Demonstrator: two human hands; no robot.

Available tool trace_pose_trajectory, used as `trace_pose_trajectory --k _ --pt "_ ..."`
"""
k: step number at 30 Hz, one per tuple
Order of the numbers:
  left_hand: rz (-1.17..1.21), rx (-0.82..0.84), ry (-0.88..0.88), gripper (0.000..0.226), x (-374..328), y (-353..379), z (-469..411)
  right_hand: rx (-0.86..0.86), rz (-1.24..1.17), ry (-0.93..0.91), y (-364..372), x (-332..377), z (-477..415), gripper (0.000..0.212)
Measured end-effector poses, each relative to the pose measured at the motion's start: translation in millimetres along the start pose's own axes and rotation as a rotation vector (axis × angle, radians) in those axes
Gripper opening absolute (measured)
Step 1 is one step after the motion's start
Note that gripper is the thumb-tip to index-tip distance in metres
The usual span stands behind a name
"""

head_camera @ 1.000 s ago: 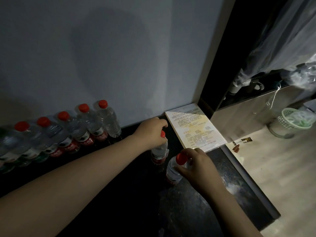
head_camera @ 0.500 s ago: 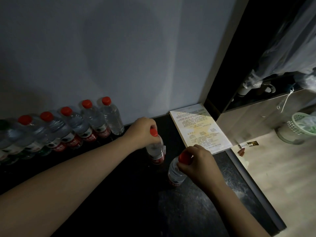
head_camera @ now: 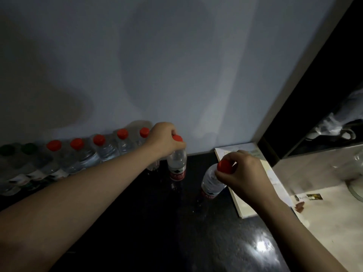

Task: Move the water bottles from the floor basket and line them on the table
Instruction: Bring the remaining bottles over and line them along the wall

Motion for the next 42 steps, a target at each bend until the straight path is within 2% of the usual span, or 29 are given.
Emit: trace_pose_trajectory --k 5,11,25,28,32,37,42 --pt "-0.007 -0.054 -0.087 0.029 13.5 7.4 -32.6 0.005 -0.009 -0.031 10.7 1.5 -28.9 0.025" --pt "0.033 -0.019 -0.156 0.034 28.3 19.1 -52.6 0.025 -0.022 -0.056 28.8 -4.0 -45.2 0.027" --pt "-0.063 0.015 -0.270 0.027 53.8 33.9 -63.7 0.077 -0.017 -0.051 56.2 -16.0 -55.4 0.028" --pt "-0.124 -0.011 -0.247 0.034 54.6 32.2 -63.5 0.088 -0.023 -0.061 59.7 -14.4 -57.7 0.030" --pt "-0.156 -0.039 -0.216 0.025 53.8 30.7 -61.2 0.103 -0.042 -0.048 67.9 -12.2 -66.0 0.032" --pt "-0.234 -0.042 -0.114 0.031 46.2 29.3 -60.2 0.120 -0.048 -0.046 84.4 -5.6 -88.2 0.032" --pt "-0.210 -0.053 -0.066 0.026 45.0 32.2 -59.4 0.137 -0.049 -0.058 102.4 1.9 -116.0 0.028"
Point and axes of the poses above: each hand's wrist, its own z-axis away from the middle knuckle, its own y-axis out of the palm, x = y × z, the point moved 5 cm from there along -z, towards the middle knuckle, and after that the axes turned 13 degrees about -x, right-handed, at the moved point
